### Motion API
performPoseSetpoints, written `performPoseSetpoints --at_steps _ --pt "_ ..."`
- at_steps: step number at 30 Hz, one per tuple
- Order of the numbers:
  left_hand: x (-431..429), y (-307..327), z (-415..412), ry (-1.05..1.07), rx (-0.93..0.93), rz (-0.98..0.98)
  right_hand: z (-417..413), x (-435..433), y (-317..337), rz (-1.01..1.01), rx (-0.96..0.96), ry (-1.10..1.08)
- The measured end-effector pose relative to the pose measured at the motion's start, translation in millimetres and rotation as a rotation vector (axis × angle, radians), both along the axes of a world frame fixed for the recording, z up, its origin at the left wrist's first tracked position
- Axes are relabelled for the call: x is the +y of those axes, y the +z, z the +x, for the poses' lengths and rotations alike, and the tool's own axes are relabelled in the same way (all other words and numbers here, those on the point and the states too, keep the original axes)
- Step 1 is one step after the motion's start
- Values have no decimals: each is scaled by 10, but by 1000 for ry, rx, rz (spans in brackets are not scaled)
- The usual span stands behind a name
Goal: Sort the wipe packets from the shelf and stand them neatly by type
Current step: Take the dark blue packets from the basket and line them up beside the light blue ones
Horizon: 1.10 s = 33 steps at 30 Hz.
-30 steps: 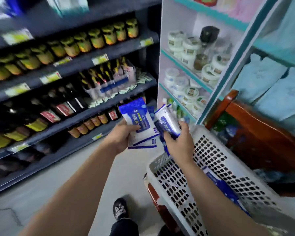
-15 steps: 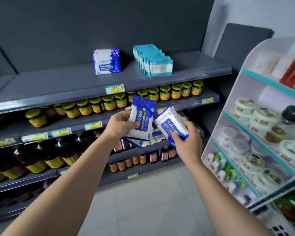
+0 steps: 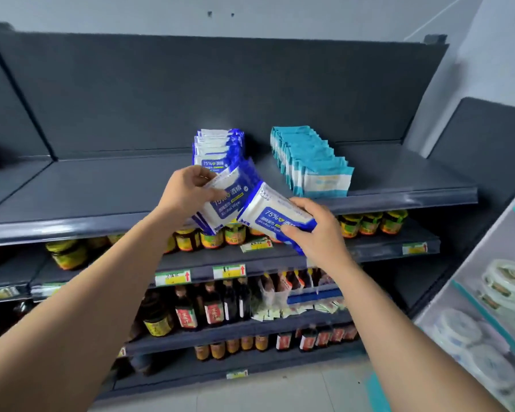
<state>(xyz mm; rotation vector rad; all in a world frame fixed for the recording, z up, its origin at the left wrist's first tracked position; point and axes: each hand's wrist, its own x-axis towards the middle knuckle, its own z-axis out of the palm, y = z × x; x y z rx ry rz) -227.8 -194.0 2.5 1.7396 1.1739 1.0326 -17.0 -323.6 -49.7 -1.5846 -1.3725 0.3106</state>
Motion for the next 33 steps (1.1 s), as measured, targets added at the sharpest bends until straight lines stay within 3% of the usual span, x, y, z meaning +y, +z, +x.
performPoseSetpoints --at_steps 14,19,23,25,29,33 --pt "1540 113 169 -47 179 18 -22 1780 475 -217 -276 272" --pt "2024 25 172 -149 221 -76 -137 2301 393 -368 -390 244" --pt "2253 -72 156 -203 151 -112 -207 2632 371 -394 -543 169" --pt "2300 -112 131 -237 209 -114 -230 2753 359 -380 -598 157" --pt "2300 -267 112 -170 652 22 -239 2871 256 -320 -515 98" --pt "2304 -408 98 -104 440 -51 -177 2863 200 -382 -271 55"
